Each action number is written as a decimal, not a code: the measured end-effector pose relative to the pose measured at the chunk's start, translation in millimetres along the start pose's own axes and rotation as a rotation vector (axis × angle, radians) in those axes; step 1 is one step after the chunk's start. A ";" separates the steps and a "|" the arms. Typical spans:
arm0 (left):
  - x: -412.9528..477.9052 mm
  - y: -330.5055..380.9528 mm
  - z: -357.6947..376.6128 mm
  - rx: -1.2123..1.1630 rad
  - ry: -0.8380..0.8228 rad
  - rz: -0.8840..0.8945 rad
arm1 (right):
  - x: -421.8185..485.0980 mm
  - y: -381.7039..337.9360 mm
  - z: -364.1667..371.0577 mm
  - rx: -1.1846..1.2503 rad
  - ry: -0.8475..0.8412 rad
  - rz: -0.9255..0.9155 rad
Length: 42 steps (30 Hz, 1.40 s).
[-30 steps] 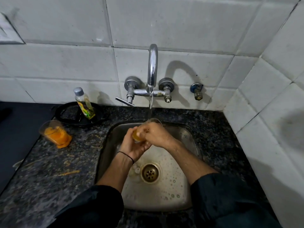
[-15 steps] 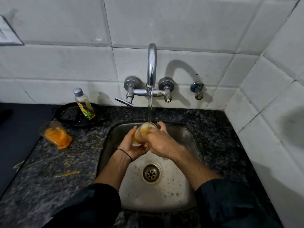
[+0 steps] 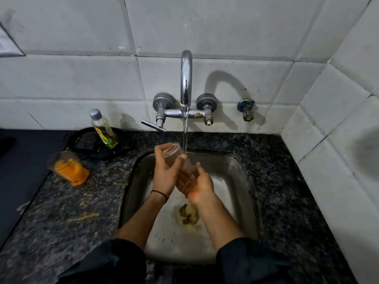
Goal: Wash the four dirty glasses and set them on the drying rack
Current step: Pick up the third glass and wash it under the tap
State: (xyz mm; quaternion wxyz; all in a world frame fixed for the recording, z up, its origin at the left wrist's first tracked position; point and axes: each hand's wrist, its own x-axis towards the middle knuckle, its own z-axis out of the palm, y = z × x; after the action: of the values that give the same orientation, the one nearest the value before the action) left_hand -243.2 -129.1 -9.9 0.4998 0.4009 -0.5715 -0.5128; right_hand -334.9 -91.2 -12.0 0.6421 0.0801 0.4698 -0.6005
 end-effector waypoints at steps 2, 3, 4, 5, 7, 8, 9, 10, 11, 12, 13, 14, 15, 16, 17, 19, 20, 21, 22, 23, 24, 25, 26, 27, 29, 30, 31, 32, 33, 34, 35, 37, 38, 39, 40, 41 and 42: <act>-0.6 -9.2 0.9 0.099 0.106 -0.121 | -3.2 -7.3 3.2 -0.222 0.005 -0.101; -0.5 -13.9 1.5 0.154 0.145 -0.232 | -5.5 -10.5 4.8 -0.376 0.015 -0.200; 0.7 -18.4 2.0 0.121 0.188 -0.377 | -8.7 -13.4 6.3 -0.538 0.012 -0.323; 2.1 -13.6 3.9 -0.024 0.241 -0.563 | -11.9 -15.7 7.2 -0.693 -0.028 -0.446; 10.6 -10.4 2.9 -0.440 0.240 -0.927 | -14.2 -19.3 6.0 -1.117 -0.169 -0.655; 12.7 -9.2 1.3 -0.581 0.166 -1.042 | -15.9 -22.5 5.0 -1.408 -0.241 -0.732; 12.6 -7.9 0.5 -0.680 0.111 -1.102 | -18.4 -26.5 5.0 -1.688 -0.275 -0.791; 11.8 -7.9 0.9 -0.748 0.115 -1.097 | -22.7 -31.3 6.4 -1.890 -0.294 -0.823; 7.9 -7.7 4.6 -0.838 0.131 -1.068 | -28.8 -35.3 9.8 -2.006 -0.303 -0.825; 3.1 -9.5 8.0 -0.954 0.147 -1.025 | -34.2 -36.7 14.2 -2.055 -0.285 -0.841; -2.9 -9.2 11.1 -1.050 0.154 -0.980 | -38.4 -37.1 19.5 -2.067 -0.244 -0.874; -5.6 -13.9 13.4 -1.087 0.136 -0.923 | -40.3 -35.1 25.4 -2.051 -0.194 -0.914; -6.8 -15.8 14.9 -1.078 0.093 -0.896 | -41.8 -33.3 31.1 -2.036 -0.139 -0.930; -4.8 -19.4 13.8 -1.009 0.029 -0.892 | -42.7 -32.9 35.8 -2.047 -0.096 -0.926; -2.7 -18.7 12.1 -0.935 -0.042 -0.922 | -44.0 -33.8 38.3 -2.108 -0.095 -0.915; 3.4 -18.6 4.0 -0.749 -0.103 -1.003 | -47.6 -42.8 36.8 -2.281 -0.245 -0.909; 7.2 -17.8 -1.3 -0.684 -0.101 -1.021 | -48.1 -50.3 33.6 -2.349 -0.339 -0.891; 9.3 -16.0 -4.6 -0.672 -0.082 -1.032 | -49.5 -56.6 30.0 -2.381 -0.403 -0.865; 12.6 -16.9 -6.3 -0.688 -0.069 -1.026 | -51.2 -60.8 27.4 -2.395 -0.420 -0.832; 14.4 -15.2 -5.7 -0.707 -0.058 -1.005 | -53.0 -62.0 27.0 -2.360 -0.402 -0.830; 15.9 -16.9 -4.1 -0.730 -0.043 -0.964 | -54.3 -59.3 28.8 -2.290 -0.360 -0.846; 16.4 -15.6 -0.9 -0.763 -0.038 -0.909 | -55.3 -55.6 31.9 -2.175 -0.298 -0.837; 16.5 -16.2 2.8 -0.797 -0.040 -0.858 | -55.1 -52.8 36.4 -2.058 -0.238 -0.796; 15.6 -15.2 5.0 -0.810 -0.042 -0.836 | -55.0 -50.0 40.7 -1.984 -0.186 -0.764; 19.2 -12.3 3.8 -0.792 -0.062 -0.896 | -53.5 -49.7 39.8 -2.078 -0.179 -0.845; 22.1 -11.5 1.0 -0.762 -0.077 -0.946 | -52.4 -50.4 36.3 -2.173 -0.224 -0.903; 24.8 -10.4 -2.3 -0.730 -0.073 -0.998 | -50.8 -53.1 32.0 -2.278 -0.291 -0.956; 26.9 -11.5 -5.5 -0.720 -0.051 -1.033 | -49.9 -55.9 27.6 -2.349 -0.347 -0.984; 27.7 -12.9 -6.8 -0.732 -0.033 -1.035 | -48.5 -56.7 23.9 -2.359 -0.366 -1.003; 27.4 -15.1 -7.1 -0.762 -0.033 -1.009 | -48.3 -55.3 22.9 -2.309 -0.365 -1.021; 24.9 -15.1 -6.4 -0.791 -0.036 -0.973 | -49.9 -52.7 24.3 -2.208 -0.342 -1.025; 16.0 -18.8 -4.8 -0.824 -0.077 -0.906 | -54.8 -48.5 32.7 -1.977 -0.242 -0.954; 12.4 -16.6 -4.3 -0.810 -0.105 -0.903 | -54.9 -48.3 35.5 -1.936 -0.207 -0.907; 11.2 -15.7 -5.9 -0.755 -0.107 -0.930 | -55.6 -49.7 34.9 -1.997 -0.220 -0.917; 11.6 -15.8 -8.7 -0.706 -0.087 -0.973 | -56.3 -50.5 32.7 -2.104 -0.259 -0.968; 13.3 -16.1 -12.2 -0.688 -0.052 -1.017 | -55.5 -52.6 28.7 -2.225 -0.320 -1.022; 15.4 -15.3 -15.1 -0.700 -0.017 -1.046 | -56.0 -55.8 24.3 -2.314 -0.380 -1.061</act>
State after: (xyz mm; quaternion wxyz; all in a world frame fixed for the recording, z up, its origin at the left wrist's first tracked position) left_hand -231.9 -149.2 -22.8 0.2799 0.4361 -0.1020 -0.8491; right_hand -360.7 -83.2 66.1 0.0781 -0.8027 0.5905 -0.0282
